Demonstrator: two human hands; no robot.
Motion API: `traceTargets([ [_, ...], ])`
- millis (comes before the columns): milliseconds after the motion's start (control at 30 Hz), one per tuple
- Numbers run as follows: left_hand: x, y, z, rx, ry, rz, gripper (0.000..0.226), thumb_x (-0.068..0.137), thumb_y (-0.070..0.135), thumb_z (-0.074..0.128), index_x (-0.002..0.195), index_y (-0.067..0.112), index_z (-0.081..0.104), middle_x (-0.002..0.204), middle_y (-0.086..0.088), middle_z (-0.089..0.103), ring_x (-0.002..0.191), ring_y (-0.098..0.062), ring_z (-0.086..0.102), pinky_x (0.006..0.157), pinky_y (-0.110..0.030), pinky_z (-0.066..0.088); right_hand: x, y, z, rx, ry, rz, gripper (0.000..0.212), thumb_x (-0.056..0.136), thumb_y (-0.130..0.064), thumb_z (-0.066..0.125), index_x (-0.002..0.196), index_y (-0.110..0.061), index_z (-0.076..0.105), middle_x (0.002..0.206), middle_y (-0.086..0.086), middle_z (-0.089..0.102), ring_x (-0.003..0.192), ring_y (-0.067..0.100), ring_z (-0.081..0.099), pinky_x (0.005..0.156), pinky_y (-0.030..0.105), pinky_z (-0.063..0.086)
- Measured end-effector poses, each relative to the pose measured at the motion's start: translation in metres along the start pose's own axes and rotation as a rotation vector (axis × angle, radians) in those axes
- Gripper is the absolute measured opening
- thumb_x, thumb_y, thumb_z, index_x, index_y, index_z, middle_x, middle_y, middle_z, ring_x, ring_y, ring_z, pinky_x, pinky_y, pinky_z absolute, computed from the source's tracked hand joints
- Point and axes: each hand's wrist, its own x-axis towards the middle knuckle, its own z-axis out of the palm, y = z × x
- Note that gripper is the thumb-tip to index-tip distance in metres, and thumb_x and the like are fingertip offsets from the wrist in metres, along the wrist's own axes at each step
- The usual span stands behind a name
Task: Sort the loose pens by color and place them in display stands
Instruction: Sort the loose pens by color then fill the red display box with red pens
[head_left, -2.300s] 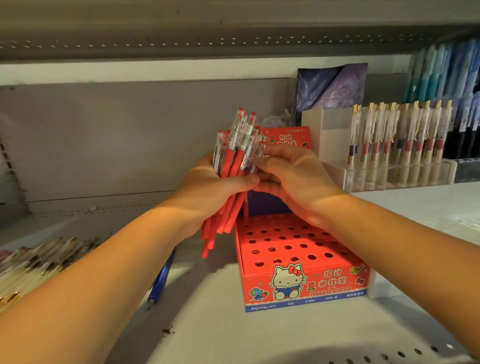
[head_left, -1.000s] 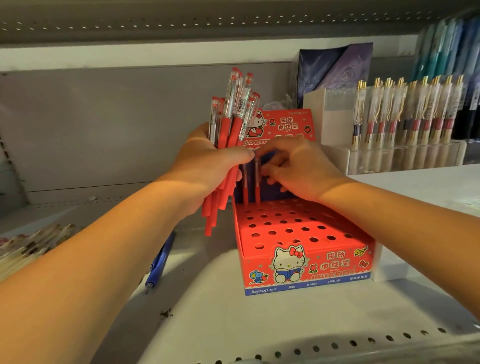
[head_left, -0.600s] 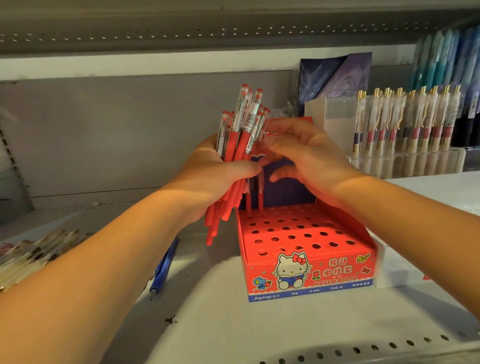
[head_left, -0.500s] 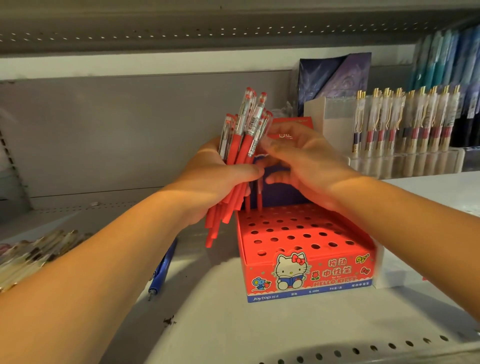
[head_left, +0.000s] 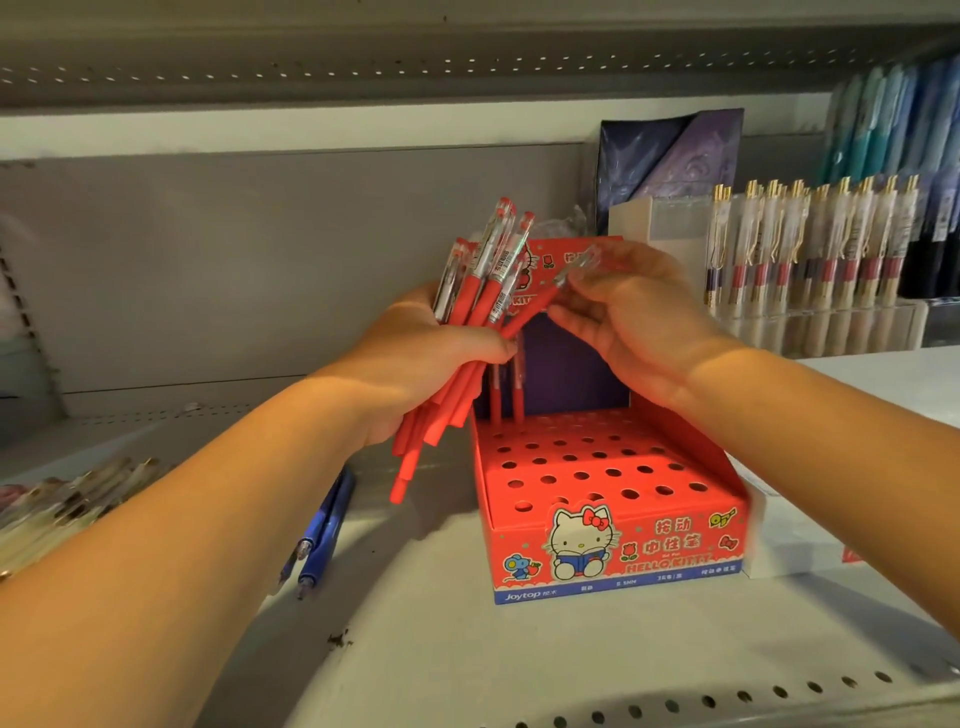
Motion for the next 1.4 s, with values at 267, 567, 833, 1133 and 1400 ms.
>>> traceTargets([
  [267,0.007,0.0,-0.009,-0.007,0.145,-0.027,0.023,0.075,0.005,0.07,0.086,0.015,0.053,0.043,-0.001,0.052,0.031,-0.016,0.048,0.036,-0.024,0.04,0.01,0.001,-0.01,-0.268,0.141,-0.207,0.034,0.094,0.012,0.05,0.107,-0.019,0.043,0.08,-0.003,0.061,0.064,0.008,0.066,0.06,0.033,0.061],
  [567,0.002,0.004,-0.005,0.018,0.088,0.039,0.023,0.078,0.009,0.075,0.083,0.018,0.054,0.045,-0.003,0.054,0.033,-0.02,0.05,0.038,-0.028,0.043,0.013,0.019,-0.018,-0.823,-0.047,-0.3,0.066,0.09,0.003,0.058,0.083,-0.061,0.044,0.083,-0.007,0.063,0.08,0.017,0.069,0.073,0.047,0.06],
  [833,-0.001,0.006,-0.004,0.032,0.085,0.045,0.029,0.074,0.017,0.084,0.089,0.015,0.059,0.05,0.005,0.062,0.039,-0.012,0.06,0.036,-0.024,0.044,0.01,0.017,-0.022,-0.867,-0.061,-0.291,0.046,0.091,0.005,0.056,0.1,-0.038,0.046,0.082,-0.01,0.06,0.077,0.01,0.068,0.073,0.043,0.061],
  [1133,-0.001,0.005,-0.002,-0.006,0.084,0.043,0.026,0.075,0.018,0.083,0.087,0.017,0.059,0.052,0.001,0.063,0.041,-0.015,0.061,0.036,-0.026,0.044,0.01,0.021,-0.024,-1.136,-0.17,-0.155,0.025,0.087,-0.008,0.063,0.103,-0.027,0.068,0.083,-0.001,0.068,0.078,0.013,0.065,0.078,0.024,0.053],
  [1400,-0.002,0.005,0.002,-0.048,0.024,0.059,0.024,0.078,0.016,0.081,0.086,0.021,0.059,0.051,0.002,0.064,0.04,-0.015,0.061,0.034,-0.024,0.044,-0.002,-0.002,-0.002,-0.385,-0.155,-0.119,0.024,0.091,-0.01,0.066,0.115,-0.01,0.063,0.103,0.013,0.072,0.091,0.024,0.071,0.076,0.038,0.058],
])
